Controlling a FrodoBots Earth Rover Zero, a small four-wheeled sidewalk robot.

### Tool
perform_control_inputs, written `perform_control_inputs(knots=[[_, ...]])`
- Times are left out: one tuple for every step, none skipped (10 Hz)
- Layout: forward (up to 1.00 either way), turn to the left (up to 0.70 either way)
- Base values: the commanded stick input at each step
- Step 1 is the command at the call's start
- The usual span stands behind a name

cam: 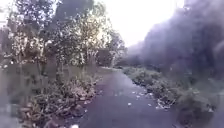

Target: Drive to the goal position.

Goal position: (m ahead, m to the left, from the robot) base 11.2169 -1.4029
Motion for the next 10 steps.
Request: perform_control_inputs(knots=[[0.85,0.00],[0.85,0.00],[0.85,-0.06],[0.85,-0.21],[0.85,-0.32],[0.85,-0.33],[0.85,-0.29],[0.85,-0.15],[0.85,-0.01],[0.85,0.02]])
